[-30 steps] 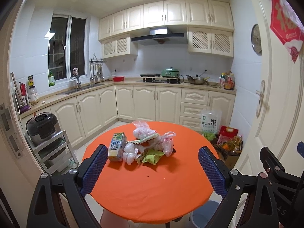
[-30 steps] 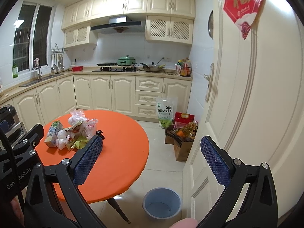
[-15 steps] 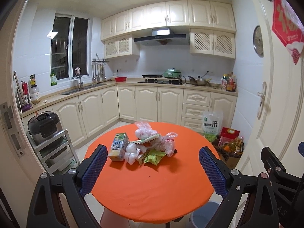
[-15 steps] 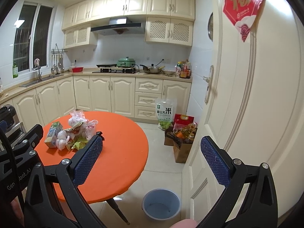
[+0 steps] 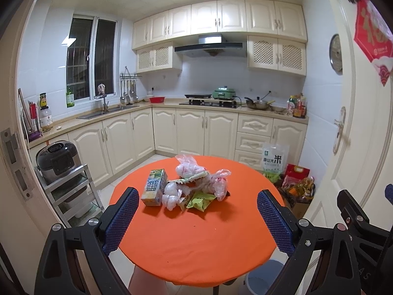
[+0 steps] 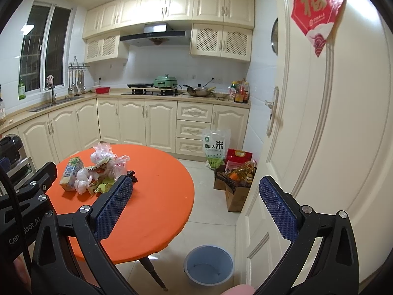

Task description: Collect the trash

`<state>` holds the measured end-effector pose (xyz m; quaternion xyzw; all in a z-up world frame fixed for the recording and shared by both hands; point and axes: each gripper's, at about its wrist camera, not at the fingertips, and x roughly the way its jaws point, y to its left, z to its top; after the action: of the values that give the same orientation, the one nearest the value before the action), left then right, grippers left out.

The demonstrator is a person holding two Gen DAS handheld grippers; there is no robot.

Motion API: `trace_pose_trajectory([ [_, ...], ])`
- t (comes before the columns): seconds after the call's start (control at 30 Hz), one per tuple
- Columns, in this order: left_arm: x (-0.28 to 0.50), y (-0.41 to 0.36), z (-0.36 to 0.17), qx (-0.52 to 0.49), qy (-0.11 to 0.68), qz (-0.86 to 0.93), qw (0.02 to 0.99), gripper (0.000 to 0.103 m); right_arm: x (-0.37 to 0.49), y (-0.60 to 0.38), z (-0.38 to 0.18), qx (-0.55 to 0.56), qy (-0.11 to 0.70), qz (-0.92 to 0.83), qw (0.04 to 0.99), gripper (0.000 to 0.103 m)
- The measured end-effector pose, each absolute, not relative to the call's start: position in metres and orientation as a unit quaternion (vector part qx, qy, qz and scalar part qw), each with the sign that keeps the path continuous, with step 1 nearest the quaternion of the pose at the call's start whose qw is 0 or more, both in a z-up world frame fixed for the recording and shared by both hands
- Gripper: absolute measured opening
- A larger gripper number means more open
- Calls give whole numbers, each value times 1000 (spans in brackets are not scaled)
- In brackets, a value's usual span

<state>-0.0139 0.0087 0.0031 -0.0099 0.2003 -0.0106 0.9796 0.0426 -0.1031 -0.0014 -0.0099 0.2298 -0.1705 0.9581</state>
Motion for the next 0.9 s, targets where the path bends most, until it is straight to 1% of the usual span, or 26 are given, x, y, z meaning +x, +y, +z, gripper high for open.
trace_pose_trajectory([
  [0.9,-22,5,2,0,194,-3,981,95,39,-101,-5,-5,230,-171,958,103],
])
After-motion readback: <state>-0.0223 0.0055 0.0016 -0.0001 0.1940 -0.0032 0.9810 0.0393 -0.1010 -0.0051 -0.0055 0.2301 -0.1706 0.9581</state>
